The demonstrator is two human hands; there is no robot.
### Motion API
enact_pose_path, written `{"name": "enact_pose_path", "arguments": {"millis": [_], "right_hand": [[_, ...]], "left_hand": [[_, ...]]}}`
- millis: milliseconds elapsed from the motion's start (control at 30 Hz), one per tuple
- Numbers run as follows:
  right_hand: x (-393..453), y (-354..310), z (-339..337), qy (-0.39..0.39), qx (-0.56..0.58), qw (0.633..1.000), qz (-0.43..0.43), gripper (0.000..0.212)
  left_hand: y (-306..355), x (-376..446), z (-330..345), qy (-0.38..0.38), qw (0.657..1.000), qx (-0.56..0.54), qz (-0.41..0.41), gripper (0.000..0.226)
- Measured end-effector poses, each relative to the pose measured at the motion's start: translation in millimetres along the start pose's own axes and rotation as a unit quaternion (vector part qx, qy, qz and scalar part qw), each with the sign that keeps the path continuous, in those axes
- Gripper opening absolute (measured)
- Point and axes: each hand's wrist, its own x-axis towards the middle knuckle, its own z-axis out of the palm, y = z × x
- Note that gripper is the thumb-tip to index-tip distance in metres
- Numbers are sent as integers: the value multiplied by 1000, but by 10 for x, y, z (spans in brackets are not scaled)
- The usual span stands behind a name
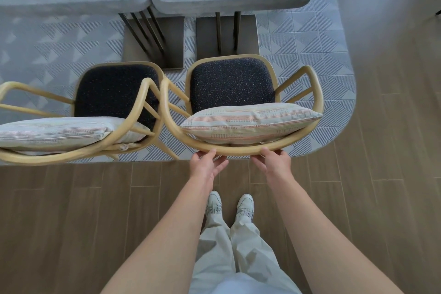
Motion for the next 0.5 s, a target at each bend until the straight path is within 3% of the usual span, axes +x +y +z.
{"name": "enact_pose_path", "arguments": {"millis": [133,300,400,500], "right_hand": [[-22,-78,106,23,-59,998,-4,38],[-294,-349,237,17,-58,998,-35,67],[-499,-495,264,-3,-77,992,-104,70],[-729,-724,301,-80,-97,978,-168,61]], "left_hand": [[28,-81,52,50,993,103,40,30],[268,-274,199,96,977,128,138,56],[522,-417,258,69,969,137,194,57],[829,-627,344,17,973,108,201,57]]}}
